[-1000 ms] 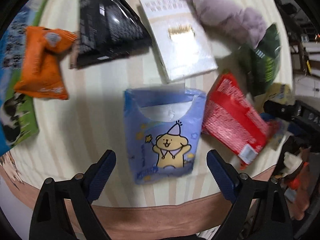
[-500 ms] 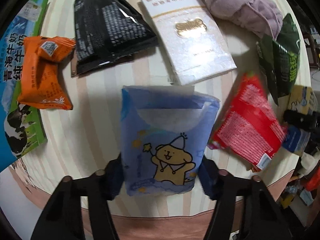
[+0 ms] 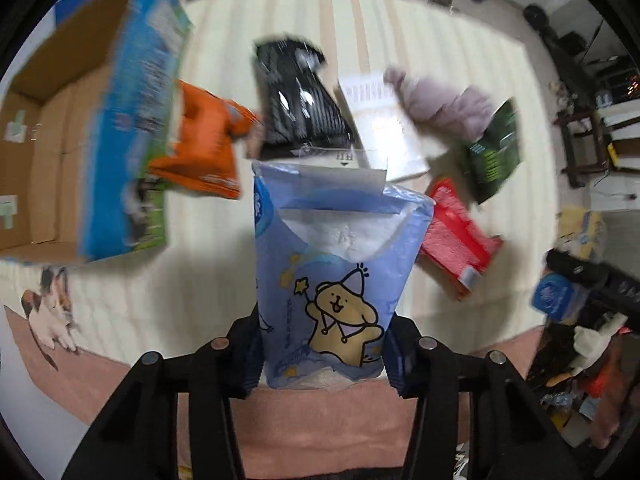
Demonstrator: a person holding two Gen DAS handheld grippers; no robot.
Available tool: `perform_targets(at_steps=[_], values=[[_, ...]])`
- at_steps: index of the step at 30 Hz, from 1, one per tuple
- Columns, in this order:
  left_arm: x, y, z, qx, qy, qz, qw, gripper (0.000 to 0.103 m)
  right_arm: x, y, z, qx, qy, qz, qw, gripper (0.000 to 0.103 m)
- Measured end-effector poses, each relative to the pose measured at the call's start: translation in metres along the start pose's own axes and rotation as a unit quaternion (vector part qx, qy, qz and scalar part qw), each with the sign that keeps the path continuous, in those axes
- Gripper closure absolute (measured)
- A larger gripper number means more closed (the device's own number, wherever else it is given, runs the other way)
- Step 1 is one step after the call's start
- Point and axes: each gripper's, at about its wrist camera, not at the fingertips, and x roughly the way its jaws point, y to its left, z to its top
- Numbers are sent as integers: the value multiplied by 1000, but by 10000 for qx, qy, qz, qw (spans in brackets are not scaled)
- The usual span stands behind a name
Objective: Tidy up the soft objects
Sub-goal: 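Carry both items into the cardboard box and open both tools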
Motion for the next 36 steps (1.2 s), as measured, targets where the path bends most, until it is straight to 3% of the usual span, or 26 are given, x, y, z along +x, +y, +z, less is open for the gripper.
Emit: perform_targets(at_steps=[6, 11, 17, 23, 29, 36], values=[[-95, 54, -16, -260, -624, -257, 9974, 57, -45, 80, -46, -740, -204, 563, 9955, 37], [-126, 108, -3, -464, -926, -214, 9944, 57, -73, 180, -75, -1413, -262, 1019, 9844, 37], [-92, 180, 46, -723, -936, -60, 9930, 57, -71, 321, -88, -2018, -230, 1168, 9722, 37], [-61, 266, 103, -849, -521, -23, 9950, 57, -27, 432, -62, -2074, 20, 1015, 9730, 37], [-4, 314, 156, -822, 66, -238, 9963, 57, 45, 500, -10, -1953, 157, 609, 9787, 37], [43, 330, 186, -646, 546, -413, 9956, 57, 97, 541, 25, -2035, 0, 41, 9791, 37]])
